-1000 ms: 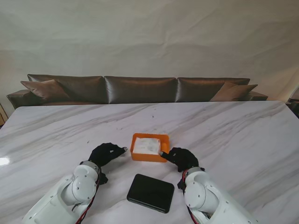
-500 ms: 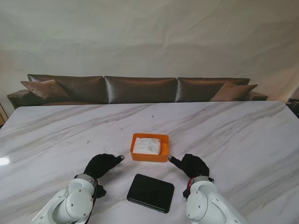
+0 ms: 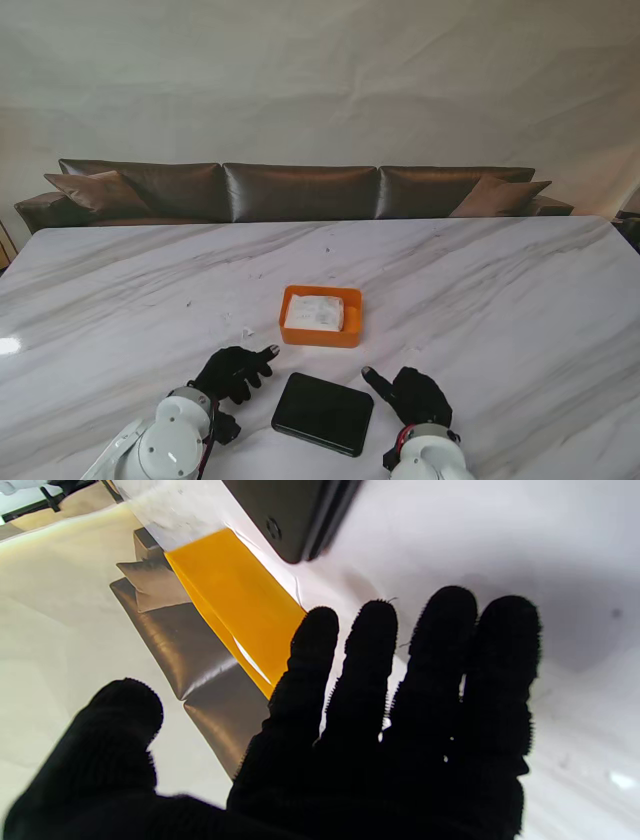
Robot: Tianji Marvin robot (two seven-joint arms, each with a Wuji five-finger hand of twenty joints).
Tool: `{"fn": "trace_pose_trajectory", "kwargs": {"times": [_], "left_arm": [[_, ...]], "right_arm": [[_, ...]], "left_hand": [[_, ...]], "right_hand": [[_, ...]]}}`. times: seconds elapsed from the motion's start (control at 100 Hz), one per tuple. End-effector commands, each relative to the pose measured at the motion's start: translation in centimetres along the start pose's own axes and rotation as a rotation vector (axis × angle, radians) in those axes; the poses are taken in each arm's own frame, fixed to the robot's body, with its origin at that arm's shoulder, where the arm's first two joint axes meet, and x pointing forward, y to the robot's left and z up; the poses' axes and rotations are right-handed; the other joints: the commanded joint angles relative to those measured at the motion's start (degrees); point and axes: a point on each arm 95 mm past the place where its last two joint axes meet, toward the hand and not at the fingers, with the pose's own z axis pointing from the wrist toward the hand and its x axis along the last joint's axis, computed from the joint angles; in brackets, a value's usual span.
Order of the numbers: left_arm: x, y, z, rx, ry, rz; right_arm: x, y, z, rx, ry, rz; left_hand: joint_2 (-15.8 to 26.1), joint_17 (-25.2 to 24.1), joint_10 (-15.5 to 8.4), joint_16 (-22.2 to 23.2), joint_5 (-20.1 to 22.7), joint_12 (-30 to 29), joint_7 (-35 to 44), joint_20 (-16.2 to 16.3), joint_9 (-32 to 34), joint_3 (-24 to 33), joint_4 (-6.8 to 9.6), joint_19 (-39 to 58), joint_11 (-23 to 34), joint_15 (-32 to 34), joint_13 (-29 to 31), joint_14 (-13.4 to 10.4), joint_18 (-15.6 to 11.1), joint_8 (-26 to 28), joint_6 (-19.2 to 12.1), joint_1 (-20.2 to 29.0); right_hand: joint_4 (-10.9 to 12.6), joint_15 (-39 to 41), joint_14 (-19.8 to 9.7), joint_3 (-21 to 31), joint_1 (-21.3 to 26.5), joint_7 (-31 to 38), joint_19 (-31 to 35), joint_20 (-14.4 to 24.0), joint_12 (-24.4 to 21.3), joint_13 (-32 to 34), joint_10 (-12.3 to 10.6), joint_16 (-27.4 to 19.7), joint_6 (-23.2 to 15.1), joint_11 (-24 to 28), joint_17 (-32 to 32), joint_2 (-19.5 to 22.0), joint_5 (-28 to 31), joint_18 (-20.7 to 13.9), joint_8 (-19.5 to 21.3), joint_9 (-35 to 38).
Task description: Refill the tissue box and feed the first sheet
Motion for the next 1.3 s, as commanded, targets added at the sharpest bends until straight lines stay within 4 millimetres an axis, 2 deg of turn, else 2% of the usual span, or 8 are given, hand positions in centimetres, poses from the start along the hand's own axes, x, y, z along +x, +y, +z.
{"fn": "trace_pose_trajectory", "kwargs": {"times": [0.0,0.3,0.33,0.44,0.69,0.88,1.03,1.29], "left_arm": [[0.1,0.5,-0.2,-0.030,0.007,-0.025],[-1.1,1.2,0.0,-0.097,0.024,-0.151],[-1.2,1.3,-0.1,-0.103,0.016,-0.157],[-1.4,1.4,-0.4,-0.117,-0.031,-0.177],[-1.4,1.8,-0.6,-0.050,-0.089,-0.255],[-1.0,2.2,-0.5,-0.025,-0.098,-0.301],[-0.4,2.6,-0.3,-0.015,-0.100,-0.339],[0.4,3.0,-0.1,-0.014,-0.097,-0.353]], "right_arm": [[0.6,-1.1,-1.2,0.053,0.003,0.011],[2.4,-2.6,-1.9,0.126,0.033,0.035],[2.6,-2.7,-1.8,0.132,0.035,0.039],[3.3,-3.1,-1.5,0.149,0.043,0.049],[4.3,-3.4,-0.7,0.166,0.054,0.070],[4.6,-3.1,-0.3,0.162,0.060,0.111],[5.0,-3.0,0.3,0.153,0.051,0.154],[6.0,-2.8,1.9,0.151,0.046,0.194]], "left_hand": [[0.7,2.2,1.2,-1.3,1.0,-0.7,-0.7,-1.5,1.6,0.4,-1.28,27.0,-0.7,0.9,0.8,4.6,0.2,-1.7,1.4,-0.9],[0.8,-1.5,1.6,-3.1,-1.2,-1.1,-2.8,-2.3,-2.0,0.7,-1.29,24.4,-2.4,-0.8,-3.5,4.8,0.4,-2.4,2.0,-0.6],[0.8,-1.6,3.2,-3.2,-1.4,-1.2,-3.0,-2.3,-2.4,0.6,-1.32,24.2,-2.8,-0.9,-3.7,4.8,0.4,-2.5,2.3,-0.7],[0.8,-1.8,3.9,-3.6,-1.8,-1.4,-3.9,-2.5,-3.3,0.6,-1.31,23.0,-3.6,-1.6,-4.6,5.7,0.9,-2.8,3.3,-0.3],[-0.1,-0.2,7.9,-3.6,-2.9,-2.5,-6.4,-3.7,-7.1,1.6,-1.75,20.4,-6.8,-2.4,-7.8,8.0,2.5,-3.7,4.9,0.8],[-0.2,0.1,9.8,-3.4,-4.6,-2.9,-7.5,-4.3,-11.8,2.4,-1.85,19.6,-8.3,-2.6,-9.4,8.5,2.9,-4.0,4.2,1.0],[-0.1,0.6,10.3,-3.1,-4.5,-2.7,-7.5,-4.6,-11.7,3.0,-1.91,19.6,-7.9,-2.2,-9.2,8.9,3.5,-3.9,4.9,0.9],[0.4,0.6,8.9,-2.9,-4.7,-2.8,-7.7,-4.8,-11.7,3.6,-1.89,19.7,-8.0,-2.2,-9.8,9.1,3.9,-3.9,4.8,0.5]], "right_hand": [[-0.5,1.0,3.5,-1.3,0.2,0.5,-0.1,-0.9,-0.6,0.1,2.3,-0.7,2.6,1.4,2.1,-1.7,1.2,0.9,-0.6,0.0],[-0.5,1.1,3.7,-2.5,2.3,0.5,-0.2,-2.2,-0.6,-0.2,2.5,-0.8,2.7,1.3,1.8,-1.5,1.2,0.9,-0.7,-0.1],[-0.5,1.1,3.7,-2.7,2.4,0.6,-0.1,-2.3,-0.6,-0.2,2.4,-0.8,2.6,1.3,1.8,-1.4,1.2,0.9,-0.7,-0.1],[-0.5,1.2,3.7,-3.0,2.9,0.7,0.0,-2.6,-0.6,-0.1,2.4,-0.8,2.6,1.3,1.8,-1.3,1.2,0.9,-0.7,0.0],[-0.3,1.4,3.8,-3.6,3.5,0.8,0.3,-3.1,-0.6,0.0,2.4,-0.7,2.5,1.4,2.0,-1.1,1.4,0.9,-0.7,0.2],[-0.2,3.1,4.8,-3.6,5.1,0.6,1.2,-3.5,-0.6,1.5,4.6,-0.2,3.9,1.4,4.8,-2.4,1.7,1.1,-0.9,-0.2],[-0.2,3.9,5.2,-3.7,6.4,0.3,1.3,-4.4,-0.6,2.0,5.8,-0.1,4.6,1.4,6.0,-3.0,1.9,1.4,-1.1,-0.8],[-0.1,3.9,4.9,-4.4,7.8,0.3,1.4,-5.4,-0.5,1.8,5.4,-0.3,4.3,1.6,5.9,-2.7,2.0,1.4,-1.2,-0.8]]}}
